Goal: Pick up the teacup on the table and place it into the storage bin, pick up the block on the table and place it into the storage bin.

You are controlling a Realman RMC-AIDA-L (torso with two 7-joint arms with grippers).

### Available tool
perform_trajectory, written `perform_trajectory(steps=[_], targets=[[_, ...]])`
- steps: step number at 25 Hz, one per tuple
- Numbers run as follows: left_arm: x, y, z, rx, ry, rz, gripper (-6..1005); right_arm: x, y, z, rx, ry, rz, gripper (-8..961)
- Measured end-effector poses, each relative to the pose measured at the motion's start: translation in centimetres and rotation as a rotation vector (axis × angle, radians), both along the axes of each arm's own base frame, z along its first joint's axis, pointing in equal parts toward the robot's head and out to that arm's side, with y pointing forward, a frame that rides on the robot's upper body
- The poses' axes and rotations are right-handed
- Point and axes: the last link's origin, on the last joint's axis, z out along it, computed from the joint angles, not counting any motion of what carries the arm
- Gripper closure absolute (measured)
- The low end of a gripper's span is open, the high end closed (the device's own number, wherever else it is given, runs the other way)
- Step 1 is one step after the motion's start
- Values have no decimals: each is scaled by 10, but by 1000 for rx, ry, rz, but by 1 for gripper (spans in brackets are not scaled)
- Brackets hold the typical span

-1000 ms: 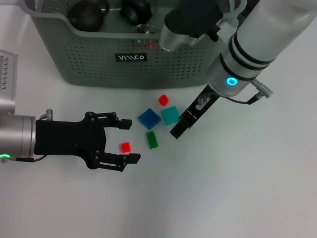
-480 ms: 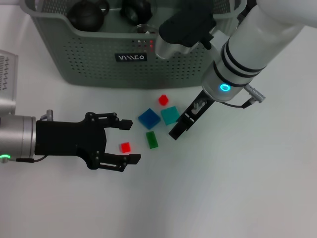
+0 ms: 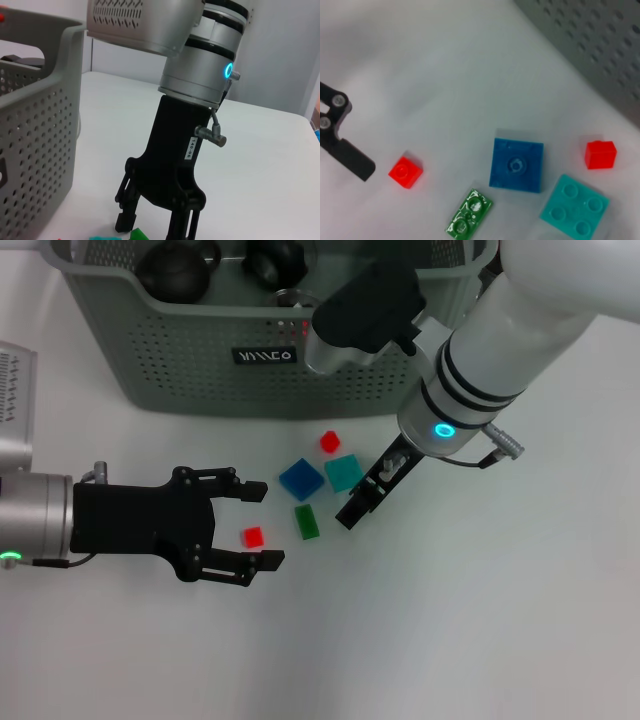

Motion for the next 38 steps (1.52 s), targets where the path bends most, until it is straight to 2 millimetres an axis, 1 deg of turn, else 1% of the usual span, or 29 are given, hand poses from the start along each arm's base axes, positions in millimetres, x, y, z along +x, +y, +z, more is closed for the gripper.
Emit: perform_trajectory(steps=[4, 10, 18, 20, 22, 25, 26, 30, 33, 34, 36, 37, 38], targets=[[0, 0, 0, 0, -1, 0, 152, 0, 0, -1, 4, 0, 0, 106], [0, 0, -1, 0, -1, 1, 153, -3, 2, 1, 8, -7, 6, 332], [-2, -3, -1, 0, -2, 8, 153, -6, -1, 5, -10, -20, 10, 521], [-2, -3, -1, -1, -3, 9, 153, -9, -5, 10, -30, -5, 1, 521], [-3, -5, 0, 0, -4, 14, 152, -18, -11, 21, -61, 37, -8, 520], [-5, -5, 1, 9, -7, 24, 152, -36, -16, 52, -88, 132, -15, 520], [-5, -5, 1, 9, -7, 24, 152, -44, -16, 65, -92, 176, -15, 520], [-5, -5, 1, 10, -8, 25, 152, -90, -15, 117, -100, 416, 36, 520], [-4, -5, 0, 9, -9, 23, 152, -129, -3, 156, -54, 593, 115, 520], [-4, -4, 0, 8, -9, 22, 152, -138, 3, 164, -26, 618, 136, 520], [-3, -4, 0, 6, -10, 18, 152, -154, 21, 177, 63, 639, 177, 520], [-3, -4, 0, 4, -10, 16, 152, -163, 40, 181, 161, 609, 207, 520], [-2, -3, 0, 5, -10, 15, 152, -163, 40, 181, 161, 609, 207, 521]])
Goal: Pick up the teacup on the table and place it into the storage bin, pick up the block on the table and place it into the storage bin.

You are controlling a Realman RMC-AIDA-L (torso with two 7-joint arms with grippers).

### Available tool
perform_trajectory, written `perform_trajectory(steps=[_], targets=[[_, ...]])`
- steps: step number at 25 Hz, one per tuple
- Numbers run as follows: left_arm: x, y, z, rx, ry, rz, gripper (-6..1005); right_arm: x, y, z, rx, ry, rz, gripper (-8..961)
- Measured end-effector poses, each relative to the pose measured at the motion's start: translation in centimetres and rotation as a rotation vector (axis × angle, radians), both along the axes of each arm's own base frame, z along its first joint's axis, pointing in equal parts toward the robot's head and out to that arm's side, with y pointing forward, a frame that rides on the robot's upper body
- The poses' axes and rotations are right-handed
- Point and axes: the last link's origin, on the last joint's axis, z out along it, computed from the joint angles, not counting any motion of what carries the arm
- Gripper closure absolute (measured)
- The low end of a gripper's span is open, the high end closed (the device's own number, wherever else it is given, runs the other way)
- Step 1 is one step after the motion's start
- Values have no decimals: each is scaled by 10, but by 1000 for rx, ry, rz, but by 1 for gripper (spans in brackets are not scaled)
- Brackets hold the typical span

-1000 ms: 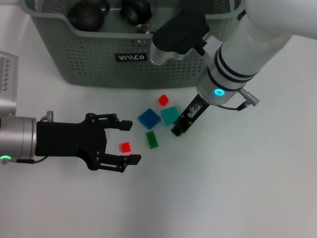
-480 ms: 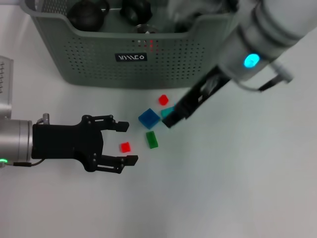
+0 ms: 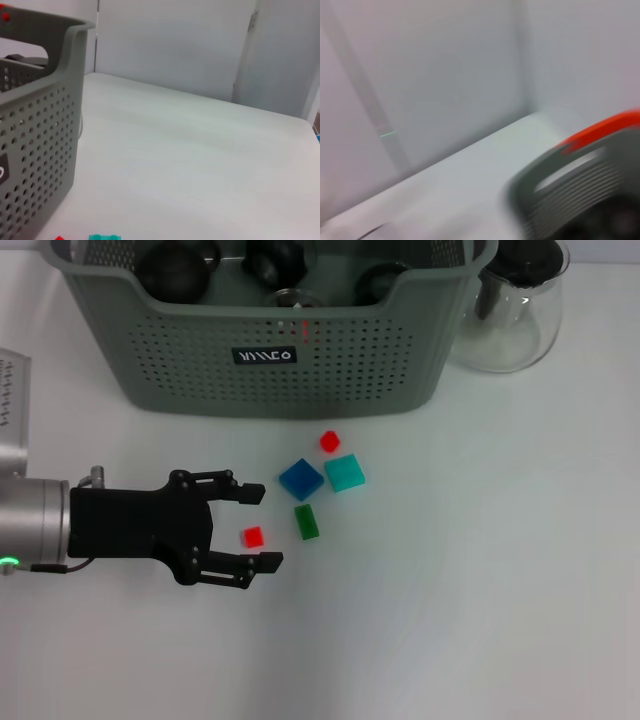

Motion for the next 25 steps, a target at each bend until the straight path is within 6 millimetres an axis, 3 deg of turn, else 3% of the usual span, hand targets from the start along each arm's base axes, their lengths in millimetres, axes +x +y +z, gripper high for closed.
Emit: perform_trajectory(steps=[5, 8, 15, 25], targets=[[1, 1, 1, 1, -3, -2, 153, 0, 45, -17, 208, -151, -27, 521], [1, 1, 1, 0, -3, 0, 153, 10, 62, -42, 260, -253, -29, 521], [1, 3, 1, 2, -2, 2, 153, 30, 75, -81, 301, -350, -14, 521], [2, 4, 1, 4, 1, 2, 153, 59, 72, -112, 260, -382, -39, 499]])
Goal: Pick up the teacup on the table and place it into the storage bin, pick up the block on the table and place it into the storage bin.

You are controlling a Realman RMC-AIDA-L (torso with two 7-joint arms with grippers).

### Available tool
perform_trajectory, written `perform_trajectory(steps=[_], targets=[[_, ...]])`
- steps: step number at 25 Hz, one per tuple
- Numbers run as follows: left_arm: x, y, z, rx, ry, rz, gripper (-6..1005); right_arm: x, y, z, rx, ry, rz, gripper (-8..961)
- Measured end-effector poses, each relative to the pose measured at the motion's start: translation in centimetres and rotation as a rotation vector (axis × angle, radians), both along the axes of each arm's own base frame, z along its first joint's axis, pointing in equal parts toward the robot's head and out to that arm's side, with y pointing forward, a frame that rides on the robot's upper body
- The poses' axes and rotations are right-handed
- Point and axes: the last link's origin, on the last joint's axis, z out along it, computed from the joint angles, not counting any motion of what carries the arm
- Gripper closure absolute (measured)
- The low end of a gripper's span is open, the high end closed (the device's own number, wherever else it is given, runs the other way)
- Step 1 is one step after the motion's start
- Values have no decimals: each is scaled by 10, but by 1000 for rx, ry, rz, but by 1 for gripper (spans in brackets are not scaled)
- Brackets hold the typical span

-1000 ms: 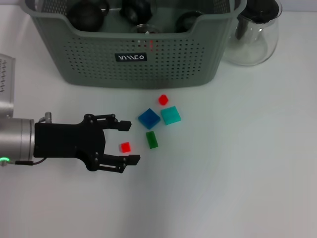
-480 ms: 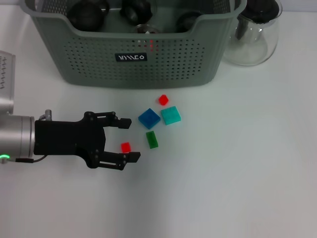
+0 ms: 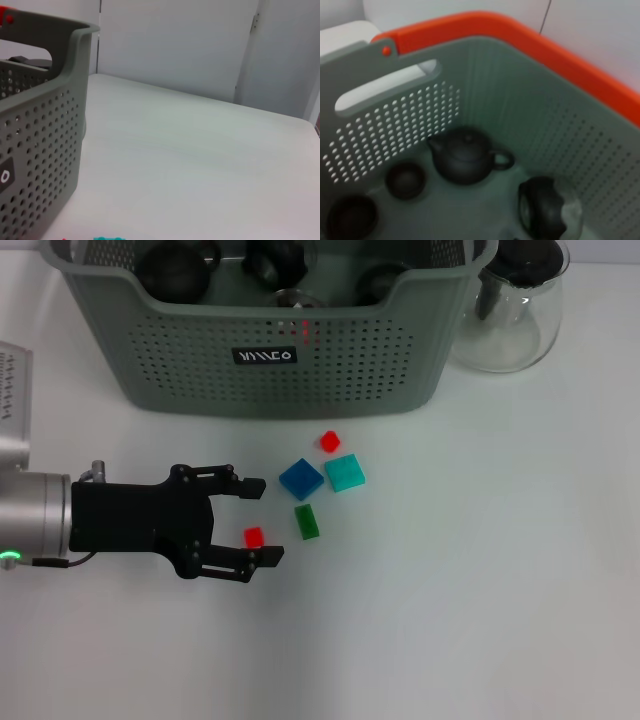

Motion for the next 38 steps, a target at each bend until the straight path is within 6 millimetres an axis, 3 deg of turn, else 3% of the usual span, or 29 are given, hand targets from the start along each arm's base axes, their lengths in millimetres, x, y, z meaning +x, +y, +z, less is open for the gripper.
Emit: perform_trajectory(steps=[8, 20, 25, 32, 36, 38], targets=[[0, 0, 0, 1, 0, -3, 152, 12, -9, -18, -39, -29, -2, 459], [0, -1, 0, 0, 1, -2, 153, 14, -13, -19, -62, -45, -22, 397], [-1, -2, 0, 0, 1, 1, 153, 6, -13, -15, -62, -33, -6, 287], [-2, -3, 1, -5, -2, -1, 154, -36, -34, 27, -90, 141, 101, 287], [-2, -3, 1, -4, -1, -2, 154, -46, -72, 61, -167, 250, 187, 287], [-2, -3, 1, -4, 0, -2, 154, -42, -97, 73, -246, 272, 222, 287]])
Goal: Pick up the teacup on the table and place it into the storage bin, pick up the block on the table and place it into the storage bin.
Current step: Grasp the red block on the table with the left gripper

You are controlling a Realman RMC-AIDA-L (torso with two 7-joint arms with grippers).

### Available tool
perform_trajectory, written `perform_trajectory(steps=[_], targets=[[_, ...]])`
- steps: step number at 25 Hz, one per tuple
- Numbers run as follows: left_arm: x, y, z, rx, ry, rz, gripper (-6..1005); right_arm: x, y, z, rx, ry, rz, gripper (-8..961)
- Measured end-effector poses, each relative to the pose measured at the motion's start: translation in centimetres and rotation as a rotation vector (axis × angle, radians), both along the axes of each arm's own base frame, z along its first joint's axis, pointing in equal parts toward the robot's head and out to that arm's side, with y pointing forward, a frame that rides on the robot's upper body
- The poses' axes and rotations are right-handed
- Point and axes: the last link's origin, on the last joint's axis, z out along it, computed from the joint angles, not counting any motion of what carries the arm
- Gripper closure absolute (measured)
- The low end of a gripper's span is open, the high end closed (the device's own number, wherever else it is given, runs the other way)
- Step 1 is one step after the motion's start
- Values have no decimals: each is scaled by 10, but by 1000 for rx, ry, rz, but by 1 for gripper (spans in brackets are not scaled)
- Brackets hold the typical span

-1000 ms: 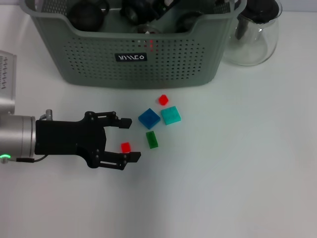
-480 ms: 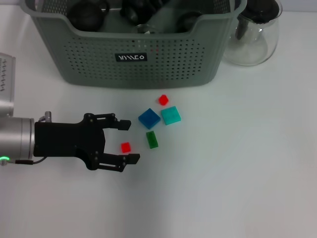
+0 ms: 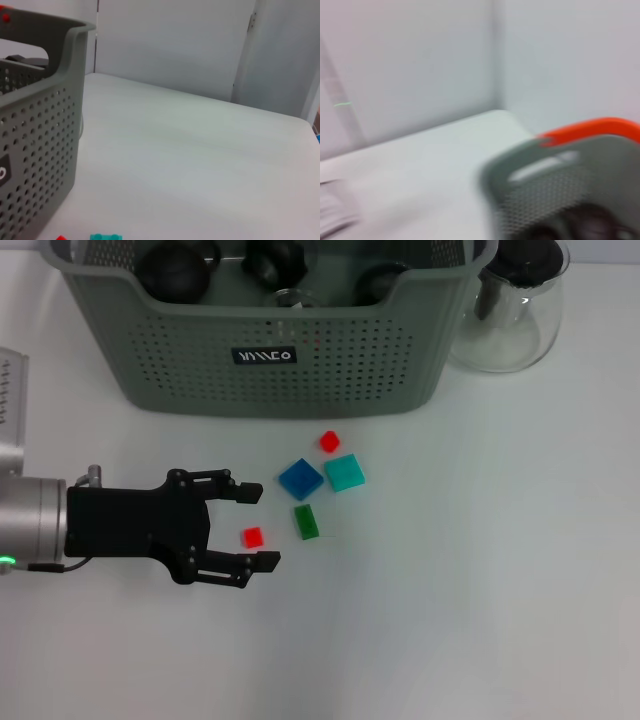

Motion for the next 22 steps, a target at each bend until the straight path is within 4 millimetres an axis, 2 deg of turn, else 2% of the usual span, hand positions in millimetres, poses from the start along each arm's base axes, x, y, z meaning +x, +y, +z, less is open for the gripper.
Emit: perform_trajectory(steps=[2, 5, 6, 7, 12, 17, 22], targets=[[0, 0, 0, 0, 1, 0, 154, 10, -27, 8, -92, -1, 36, 287], [-1, 0, 1, 0, 8, 0, 154, 33, -54, 12, -215, -29, 41, 287], [-1, 0, 2, -2, 16, -1, 154, 54, -66, 11, -284, -72, 13, 287], [-2, 1, 3, -3, 28, -1, 154, 54, -66, 11, -284, -72, 13, 287], [-2, 8, 15, -9, 118, 0, 155, 113, -76, -5, -371, -220, -137, 287], [12, 21, 22, -28, 205, -20, 155, 154, -67, -19, -354, -290, -271, 287], [25, 30, 18, -39, 304, -47, 155, 185, -58, -37, -339, -258, -272, 288]])
